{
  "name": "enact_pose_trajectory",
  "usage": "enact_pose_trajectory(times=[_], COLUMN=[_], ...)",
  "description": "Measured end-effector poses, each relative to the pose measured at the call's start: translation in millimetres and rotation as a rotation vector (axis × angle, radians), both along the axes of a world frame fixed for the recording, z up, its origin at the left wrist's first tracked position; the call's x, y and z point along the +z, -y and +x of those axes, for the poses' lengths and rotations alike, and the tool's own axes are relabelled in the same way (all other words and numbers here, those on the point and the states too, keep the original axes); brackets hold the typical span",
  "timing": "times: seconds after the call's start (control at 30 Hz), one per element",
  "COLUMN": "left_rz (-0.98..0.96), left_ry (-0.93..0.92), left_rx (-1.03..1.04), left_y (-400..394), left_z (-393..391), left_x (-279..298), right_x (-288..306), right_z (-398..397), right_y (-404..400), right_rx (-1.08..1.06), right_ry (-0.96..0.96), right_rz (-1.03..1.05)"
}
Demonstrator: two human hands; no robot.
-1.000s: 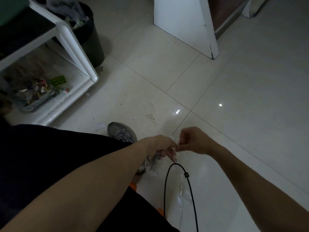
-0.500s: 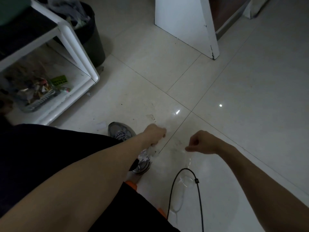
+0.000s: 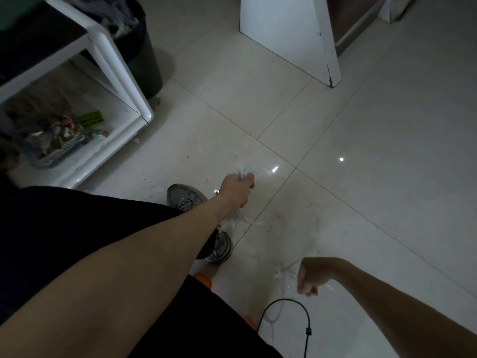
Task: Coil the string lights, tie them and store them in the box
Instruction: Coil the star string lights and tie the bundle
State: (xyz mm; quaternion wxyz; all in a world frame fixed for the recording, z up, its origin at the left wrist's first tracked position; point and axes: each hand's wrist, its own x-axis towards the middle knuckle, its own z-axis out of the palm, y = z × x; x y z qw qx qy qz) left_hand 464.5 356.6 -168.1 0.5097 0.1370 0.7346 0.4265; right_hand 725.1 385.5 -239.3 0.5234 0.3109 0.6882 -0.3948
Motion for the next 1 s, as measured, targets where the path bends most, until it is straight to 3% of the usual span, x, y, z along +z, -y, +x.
enact_pose_trajectory(times=[0.1, 0.2, 0.37, 0.57, 0.7, 0.83, 1.0], left_rz=[0.001, -0.012, -0.013, 0.018, 0.053, 0.087, 0.169], left_ry=[0.01, 0.014, 0.037, 0.03, 0.101, 0.086, 0.268], left_rx=[-0.035, -0.034, -0.015, 0.036, 0.113, 0.099, 0.195], left_y=[-1.3, -0.5, 1.6, -0.4, -2.8, -8.6, -12.6], left_z=[6.4, 8.4, 8.6, 3.2, -8.7, -31.1, -74.2], left_x=[5.2, 8.8, 8.5, 10.7, 18.1, 37.6, 75.6], right_x=[-7.0, -10.4, -12.7, -9.3, -3.8, 16.8, 59.5], right_z=[-1.4, -1.1, -6.5, -16.5, -20.1, -37.5, -75.5], right_y=[11.8, 21.5, 28.5, 7.6, -27.0, -63.7, -113.8], right_rx=[0.029, 0.008, -0.283, -0.132, -0.179, -0.358, -0.687], right_ry=[-0.083, -0.072, -0.029, -0.115, -0.236, -0.28, -0.44], right_rz=[0.144, 0.058, -0.085, 0.231, 0.487, 0.631, 0.683])
